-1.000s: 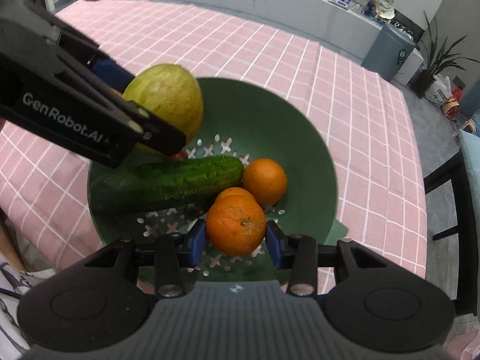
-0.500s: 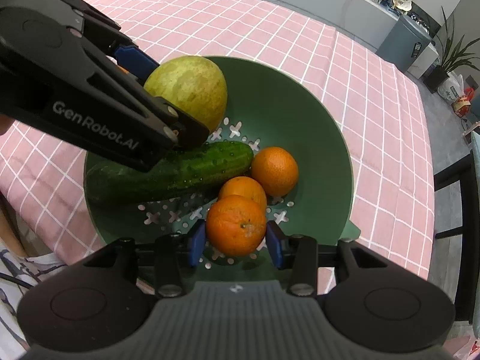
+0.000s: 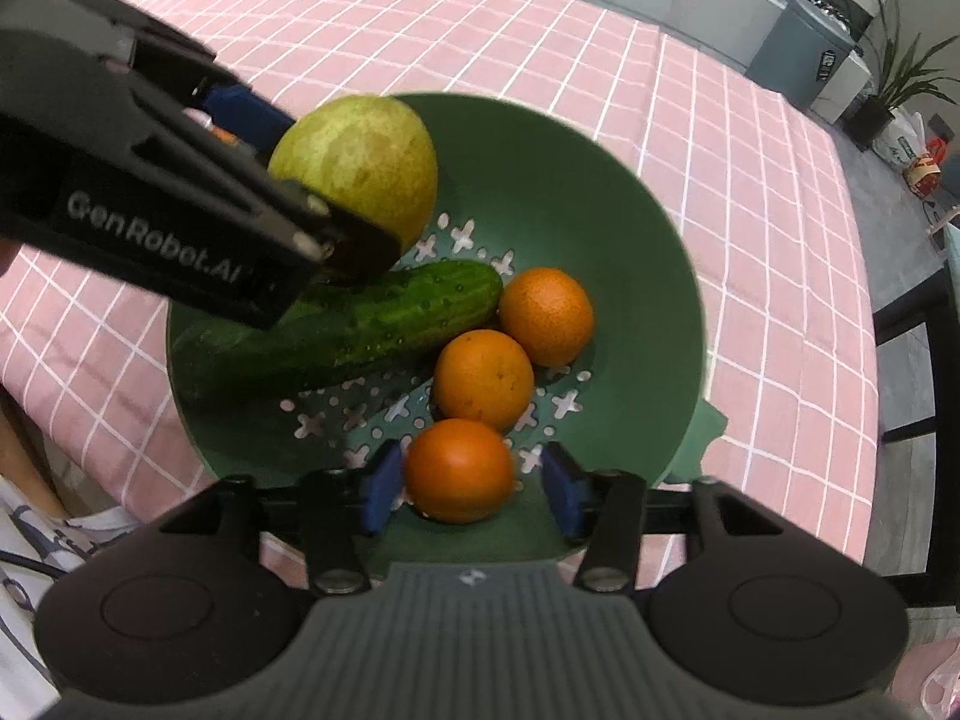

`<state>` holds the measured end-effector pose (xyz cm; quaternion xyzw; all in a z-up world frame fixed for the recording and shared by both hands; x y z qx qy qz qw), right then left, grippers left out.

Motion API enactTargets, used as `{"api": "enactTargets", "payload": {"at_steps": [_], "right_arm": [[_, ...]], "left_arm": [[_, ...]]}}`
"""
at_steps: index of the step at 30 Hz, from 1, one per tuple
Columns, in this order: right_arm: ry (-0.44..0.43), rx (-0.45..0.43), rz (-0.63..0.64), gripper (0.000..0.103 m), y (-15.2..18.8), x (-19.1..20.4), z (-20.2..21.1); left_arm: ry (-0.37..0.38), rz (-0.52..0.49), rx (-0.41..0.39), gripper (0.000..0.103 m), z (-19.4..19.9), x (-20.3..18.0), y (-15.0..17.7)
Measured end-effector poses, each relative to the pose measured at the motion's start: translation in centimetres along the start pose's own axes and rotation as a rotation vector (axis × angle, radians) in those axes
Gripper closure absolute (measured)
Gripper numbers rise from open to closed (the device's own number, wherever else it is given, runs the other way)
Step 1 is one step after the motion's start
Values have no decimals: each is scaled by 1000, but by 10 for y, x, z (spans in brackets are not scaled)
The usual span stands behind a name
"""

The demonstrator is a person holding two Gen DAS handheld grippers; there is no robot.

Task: Organize fruits
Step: 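Carry the pear with the left tool while the right tool carries the orange into the colander, releasing both, then lift both open tools away from the colander toward the kiwis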

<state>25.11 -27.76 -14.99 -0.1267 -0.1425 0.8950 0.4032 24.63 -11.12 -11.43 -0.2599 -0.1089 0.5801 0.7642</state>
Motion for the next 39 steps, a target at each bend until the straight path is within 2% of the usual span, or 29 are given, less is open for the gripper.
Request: {"api": "enactTargets", "payload": {"at_steps": [3,11,20,26,33,39], "right_arm": [[-1,-13,-19,48,-1,-1,5],[58,-98,-46,35,-5,2,27],[86,-251,-88,34,-24,15,53],[74,-336,-82,34,-40,32,66],[52,-381,0,36,-60,65,70],[33,-389,92,46,-72,93,64]], "left_arm": [[-6,-9,-15,25,6,-2,-1],[-18,-29,-77,24,38,-3,-1],[-30,-20,-159,25,79,11,5],[-46,-2,-179,28,94,32,15],[-14,66,-190,32,103,66,31],[-15,100,-161,32,100,94,48]]}}
Point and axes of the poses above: each gripper's, at about its wrist camera, not at the fingertips, and z roughly against the way its jaws point, x to its left, y to its underside, the point moved 9 cm from there along -z, roughly the way its jaws point, and after that the axes turned 1 degree about y, right-handed, at the moved point
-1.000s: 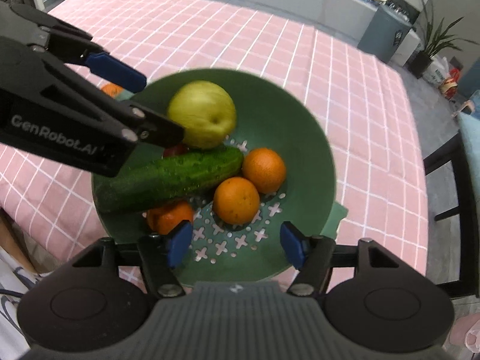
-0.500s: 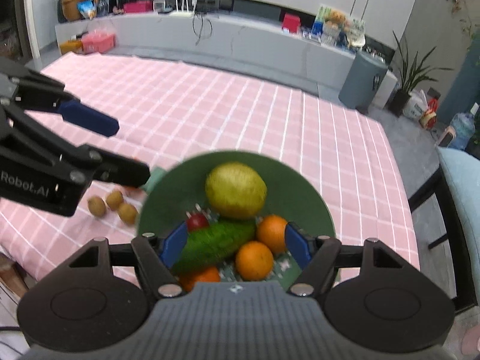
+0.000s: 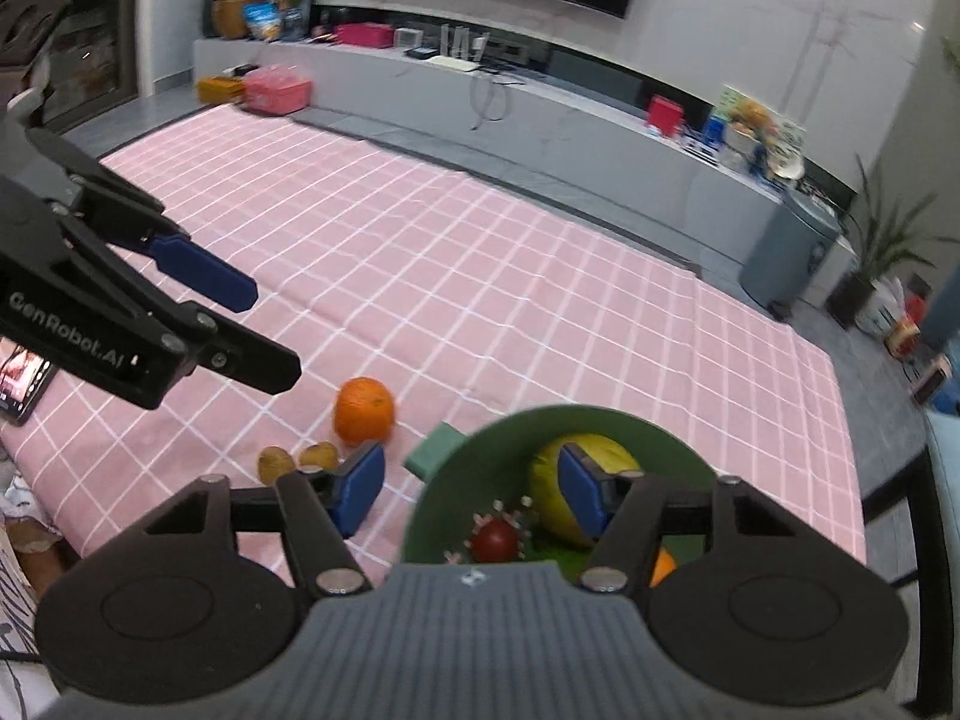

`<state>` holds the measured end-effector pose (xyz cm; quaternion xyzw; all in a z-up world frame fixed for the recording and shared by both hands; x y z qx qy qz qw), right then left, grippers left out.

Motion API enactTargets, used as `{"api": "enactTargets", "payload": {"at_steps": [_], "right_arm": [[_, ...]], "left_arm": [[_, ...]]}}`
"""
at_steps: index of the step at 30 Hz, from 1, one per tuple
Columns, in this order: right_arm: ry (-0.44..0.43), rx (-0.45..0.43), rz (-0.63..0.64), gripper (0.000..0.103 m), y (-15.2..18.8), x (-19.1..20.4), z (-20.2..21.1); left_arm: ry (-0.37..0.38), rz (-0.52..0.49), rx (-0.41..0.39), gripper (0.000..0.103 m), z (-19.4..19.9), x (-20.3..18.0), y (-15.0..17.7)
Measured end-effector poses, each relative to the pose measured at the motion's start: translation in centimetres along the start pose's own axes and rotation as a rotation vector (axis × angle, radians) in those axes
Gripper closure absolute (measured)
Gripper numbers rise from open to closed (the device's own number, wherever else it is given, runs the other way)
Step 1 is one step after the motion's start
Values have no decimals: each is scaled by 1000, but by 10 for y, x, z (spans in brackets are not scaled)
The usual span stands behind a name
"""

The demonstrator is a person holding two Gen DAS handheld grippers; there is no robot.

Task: Organize fruits
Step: 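Lift both open tools away from the colander toward the kiwis, then grasp a kiwi with the left tool while the right tool grasps another kiwi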

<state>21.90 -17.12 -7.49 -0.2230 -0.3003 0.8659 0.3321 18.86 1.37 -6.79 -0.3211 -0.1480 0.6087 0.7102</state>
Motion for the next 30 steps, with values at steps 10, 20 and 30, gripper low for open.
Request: {"api": "enactTargets", "payload": {"at_steps": [10,20,30], "right_arm": [[-58,17,239,62,-6,40,-23],[-194,131,601,75,16,86,-53],[-194,225,816,75,36,97,-79]], "left_arm": [[44,-28,89,44,-24,11,39],[108,-38,156,50,-52,15,65],[93,-55,206,56,-70,19,74]]}}
Point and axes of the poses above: each gripper's, at about its wrist camera, not at the fingertips, and z roughly against the way its jaws point, x to its left, y to its underside, the point moved 9 cm from there along -z, roughly the way its jaws point, and after that the axes turned 1 degree about y, right-handed, at the moved point
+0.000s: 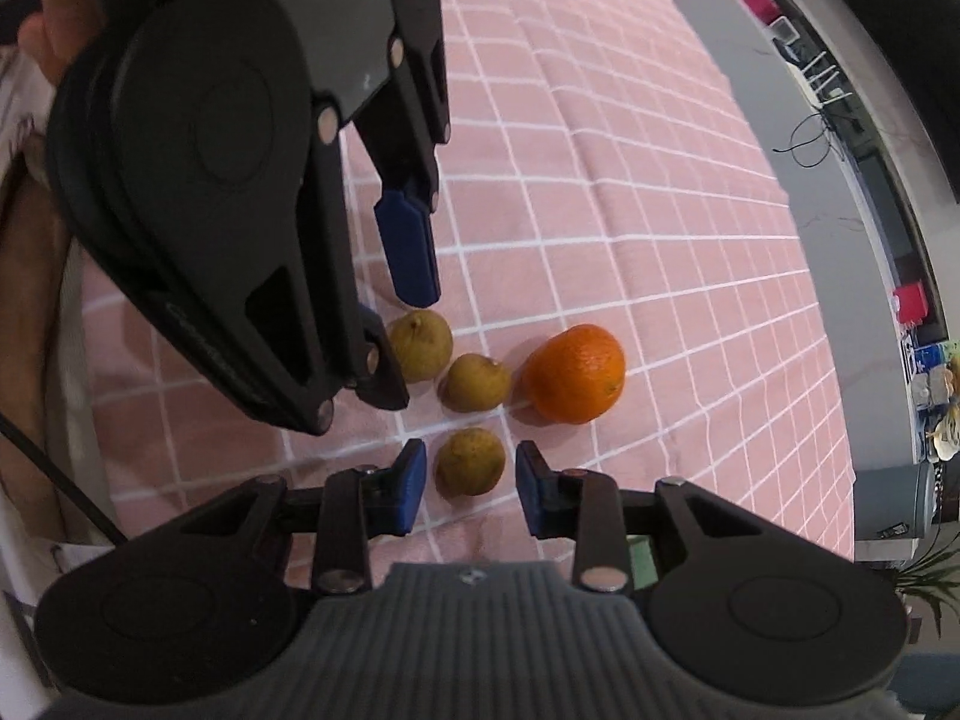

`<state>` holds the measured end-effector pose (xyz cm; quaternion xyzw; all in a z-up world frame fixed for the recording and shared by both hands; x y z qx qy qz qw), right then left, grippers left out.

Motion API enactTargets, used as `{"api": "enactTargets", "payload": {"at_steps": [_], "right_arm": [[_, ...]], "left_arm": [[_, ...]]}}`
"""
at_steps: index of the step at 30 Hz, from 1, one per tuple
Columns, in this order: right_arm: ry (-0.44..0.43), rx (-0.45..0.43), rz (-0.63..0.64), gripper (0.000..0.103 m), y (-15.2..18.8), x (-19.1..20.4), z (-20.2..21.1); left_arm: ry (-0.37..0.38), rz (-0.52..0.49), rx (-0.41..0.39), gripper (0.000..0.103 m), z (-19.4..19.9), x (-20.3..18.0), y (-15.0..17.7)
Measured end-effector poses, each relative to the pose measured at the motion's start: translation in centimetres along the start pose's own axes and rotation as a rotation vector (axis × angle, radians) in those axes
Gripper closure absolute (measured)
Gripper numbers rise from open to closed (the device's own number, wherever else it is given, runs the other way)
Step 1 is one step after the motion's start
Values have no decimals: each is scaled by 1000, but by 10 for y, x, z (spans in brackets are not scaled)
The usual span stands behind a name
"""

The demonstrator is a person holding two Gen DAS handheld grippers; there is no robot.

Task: Organize fruits
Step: 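Grasp a kiwi with the left tool while the right tool grasps another kiwi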

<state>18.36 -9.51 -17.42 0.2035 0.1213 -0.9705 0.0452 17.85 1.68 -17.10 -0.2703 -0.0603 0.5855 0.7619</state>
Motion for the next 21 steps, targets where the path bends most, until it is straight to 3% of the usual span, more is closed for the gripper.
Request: {"api": "enactTargets", "payload": {"at_steps": [8,11,21], "right_arm": [[-8,15,-31,76,1,-9,-12],[-11,18,-42,82,1,-10,-13],[26,8,-94,83,-3,-13,-8]], "left_arm": [[1,12,-10,68,-4,3,-4],[3,14,-11,72,-3,3,-4],[-28,38,-22,73,4,2,-2]]}}
Point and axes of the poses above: each gripper's, at about its wrist camera, not at the fingertips, and z roughly against the way its jaws point, x to its left, y to its underside, the point moved 9 cm from there along -z, roughly the way its jaws point, and after that the axes turned 1 degree about y, right-handed, at the moved point
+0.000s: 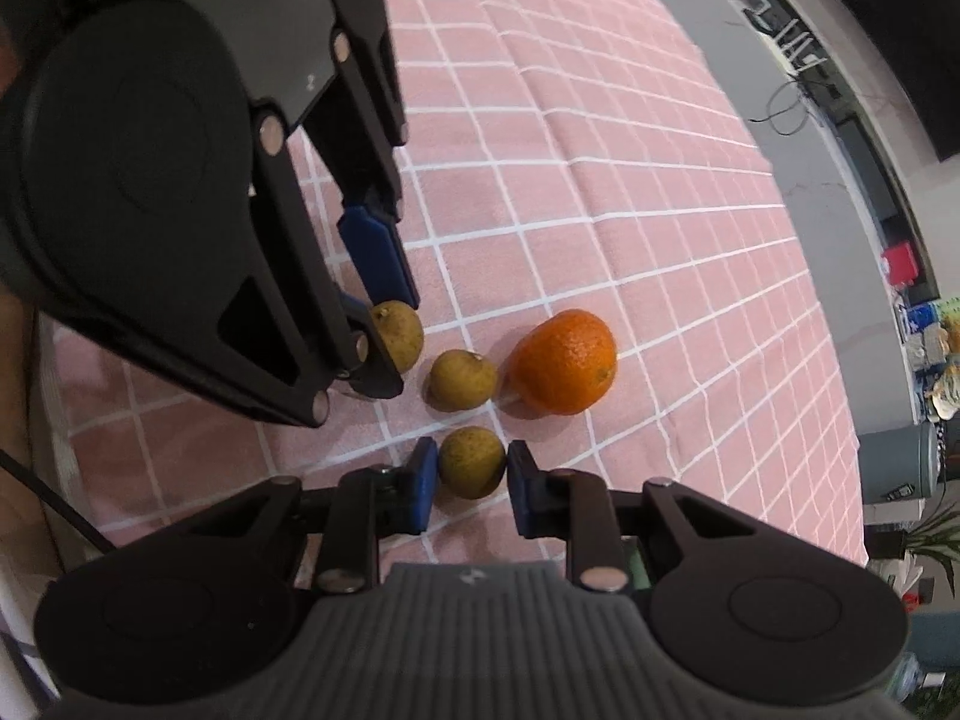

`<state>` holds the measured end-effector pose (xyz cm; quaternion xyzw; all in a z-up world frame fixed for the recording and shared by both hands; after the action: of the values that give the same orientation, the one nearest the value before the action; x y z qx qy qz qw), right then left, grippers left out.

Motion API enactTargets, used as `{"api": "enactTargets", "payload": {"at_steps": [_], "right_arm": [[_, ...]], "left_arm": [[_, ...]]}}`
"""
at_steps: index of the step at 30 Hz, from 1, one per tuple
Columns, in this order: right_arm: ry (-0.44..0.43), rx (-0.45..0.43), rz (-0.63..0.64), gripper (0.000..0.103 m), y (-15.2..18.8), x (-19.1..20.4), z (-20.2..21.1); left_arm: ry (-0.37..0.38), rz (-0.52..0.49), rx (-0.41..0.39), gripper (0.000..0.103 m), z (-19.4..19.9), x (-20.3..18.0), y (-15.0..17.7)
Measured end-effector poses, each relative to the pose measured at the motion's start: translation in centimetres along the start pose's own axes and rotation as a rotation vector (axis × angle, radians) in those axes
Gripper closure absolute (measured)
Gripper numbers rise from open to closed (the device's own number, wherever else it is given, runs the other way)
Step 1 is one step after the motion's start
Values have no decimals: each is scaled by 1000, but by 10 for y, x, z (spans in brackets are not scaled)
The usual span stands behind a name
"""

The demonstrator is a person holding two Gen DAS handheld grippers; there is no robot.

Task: Organize fruits
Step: 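Grasp a kiwi with the left tool while the right tool grasps another kiwi, then carry both kiwis into the colander and open both tools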

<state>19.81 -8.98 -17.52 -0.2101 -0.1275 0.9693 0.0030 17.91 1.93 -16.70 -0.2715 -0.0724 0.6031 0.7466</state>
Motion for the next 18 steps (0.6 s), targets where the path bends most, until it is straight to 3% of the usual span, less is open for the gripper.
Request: {"api": "enactTargets", "payload": {"at_steps": [6,13,18], "right_arm": [[44,-50,-131,83,2,-9,27],[111,-136,-372,83,19,-29,68],[170,-190,-529,83,42,-42,96]], "left_arm": [[-20,45,-41,73,17,-3,-7],[-36,63,-108,73,42,-23,-20],[2,60,-157,73,55,-48,-34]]}}
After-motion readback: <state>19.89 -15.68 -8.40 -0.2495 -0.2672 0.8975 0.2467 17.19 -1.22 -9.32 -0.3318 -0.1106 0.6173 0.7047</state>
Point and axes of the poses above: each gripper's, at about its wrist camera, not at the fingertips, and z roughly against the way its jaws point, x to its left, y to its underside, the point moved 9 cm from there along -z, roughly the way its jaws point, and after that the axes turned 1 degree about y, right-handed, at the moved point
